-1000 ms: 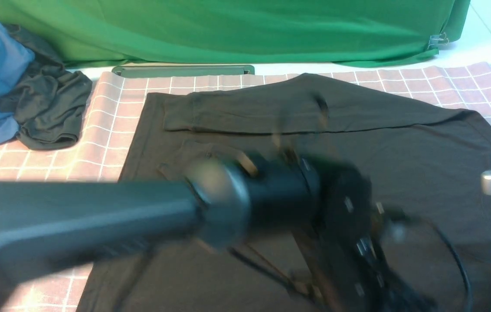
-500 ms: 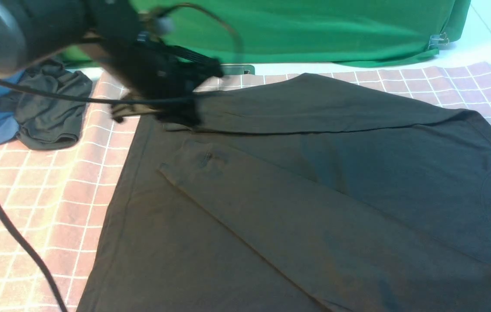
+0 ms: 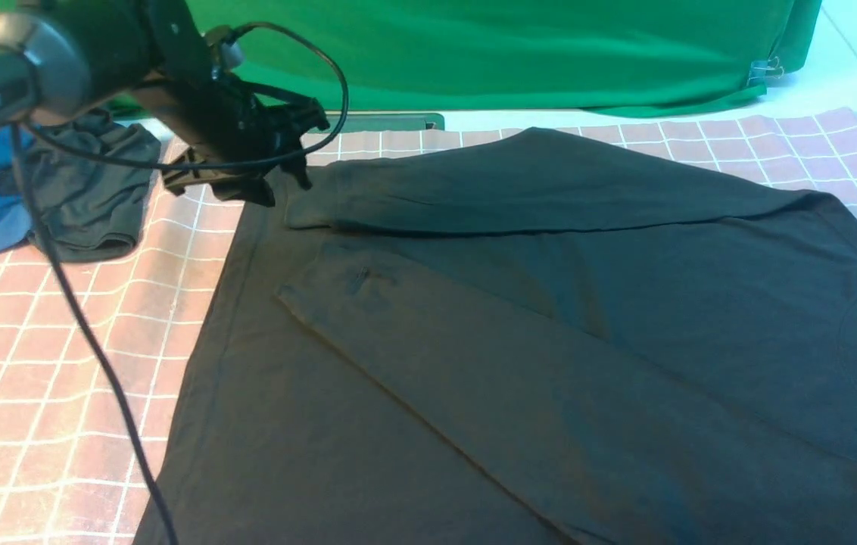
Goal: Fold a long-sleeved shirt over a pink coffee tablecloth.
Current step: 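Grab the top left corner of the dark shirt with the left gripper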
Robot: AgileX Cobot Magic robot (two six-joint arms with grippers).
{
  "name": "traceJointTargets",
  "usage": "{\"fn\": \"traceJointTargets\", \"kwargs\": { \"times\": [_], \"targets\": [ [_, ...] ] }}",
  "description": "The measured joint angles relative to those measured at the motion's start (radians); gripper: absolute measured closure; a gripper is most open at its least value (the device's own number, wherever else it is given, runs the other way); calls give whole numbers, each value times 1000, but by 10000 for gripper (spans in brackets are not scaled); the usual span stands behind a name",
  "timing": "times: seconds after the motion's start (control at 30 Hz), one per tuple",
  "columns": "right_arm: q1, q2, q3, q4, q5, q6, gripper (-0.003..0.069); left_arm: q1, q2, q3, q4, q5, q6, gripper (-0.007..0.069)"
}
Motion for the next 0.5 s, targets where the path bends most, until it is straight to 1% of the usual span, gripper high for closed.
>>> {"fn": "traceJointTargets", "kwargs": {
  "times": [0.03, 0.07, 0.1, 0.17, 0.3, 0.5],
  "targets": [
    [0, 0, 0, 0, 0, 0, 610, 0, 3, -4, 0, -2, 0, 239],
    [0, 0, 0, 0, 0, 0, 610, 0, 28, -30, 4, -15, 20, 213],
    [0, -1, 0, 0, -1, 0, 610, 0, 51, -51, 7, -24, 30, 209],
    [0, -1, 0, 0, -2, 0, 610, 0, 75, -74, 17, -29, 41, 210],
    [0, -1, 0, 0, -3, 0, 610, 0, 117, -85, 80, -25, 46, 214],
    [0, -1, 0, 0, -3, 0, 610, 0, 136, -86, 93, -7, 46, 214]
  ]
}}
